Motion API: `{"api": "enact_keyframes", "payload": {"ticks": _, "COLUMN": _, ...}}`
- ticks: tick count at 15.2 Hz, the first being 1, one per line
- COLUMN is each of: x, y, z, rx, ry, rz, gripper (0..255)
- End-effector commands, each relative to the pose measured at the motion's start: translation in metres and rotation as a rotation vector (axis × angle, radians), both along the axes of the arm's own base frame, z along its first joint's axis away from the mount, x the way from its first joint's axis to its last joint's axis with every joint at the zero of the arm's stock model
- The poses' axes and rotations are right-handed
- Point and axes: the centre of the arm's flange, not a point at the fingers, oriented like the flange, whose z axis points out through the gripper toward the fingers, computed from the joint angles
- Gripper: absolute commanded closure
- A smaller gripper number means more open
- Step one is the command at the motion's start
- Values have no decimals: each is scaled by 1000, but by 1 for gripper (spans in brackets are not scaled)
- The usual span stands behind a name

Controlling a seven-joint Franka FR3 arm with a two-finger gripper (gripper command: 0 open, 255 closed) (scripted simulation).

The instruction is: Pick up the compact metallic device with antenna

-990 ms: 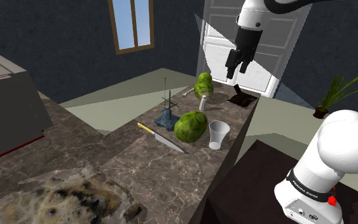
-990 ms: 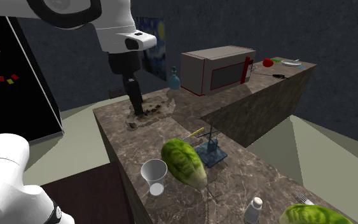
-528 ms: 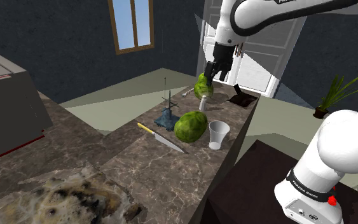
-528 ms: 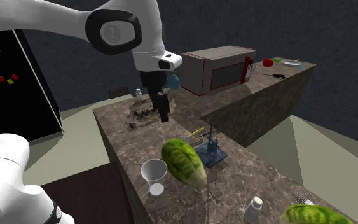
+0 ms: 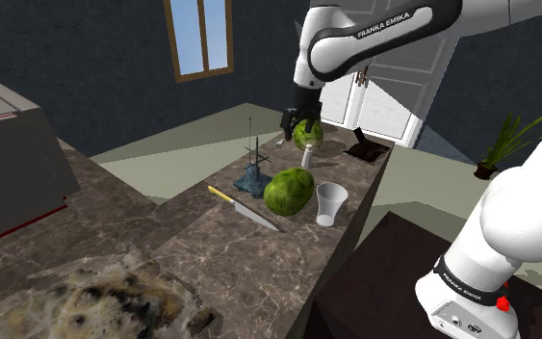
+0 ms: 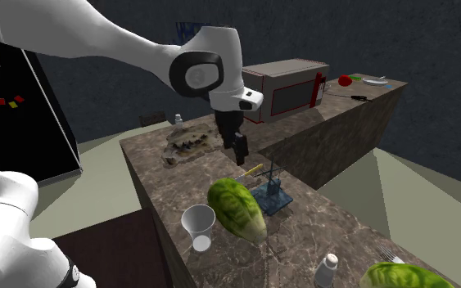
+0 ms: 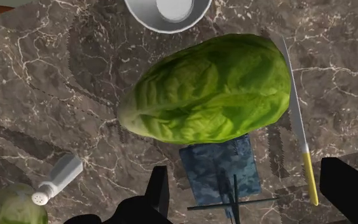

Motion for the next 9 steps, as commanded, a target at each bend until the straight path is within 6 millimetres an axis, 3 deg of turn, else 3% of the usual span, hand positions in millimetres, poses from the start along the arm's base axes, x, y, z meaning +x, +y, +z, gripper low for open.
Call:
{"api": "enact_keyframes", "payload": {"ticks": 1, "x": 21, "y": 2, "z": -13, "rx": 3, "ry": -5, "rz": 0, "gripper": 0}}
{"api": "enact_keyframes", "payload": {"ticks": 9, "x": 106, "y": 12, "z": -71, "rx": 13, "ry": -21, "rz": 0, "gripper": 0}}
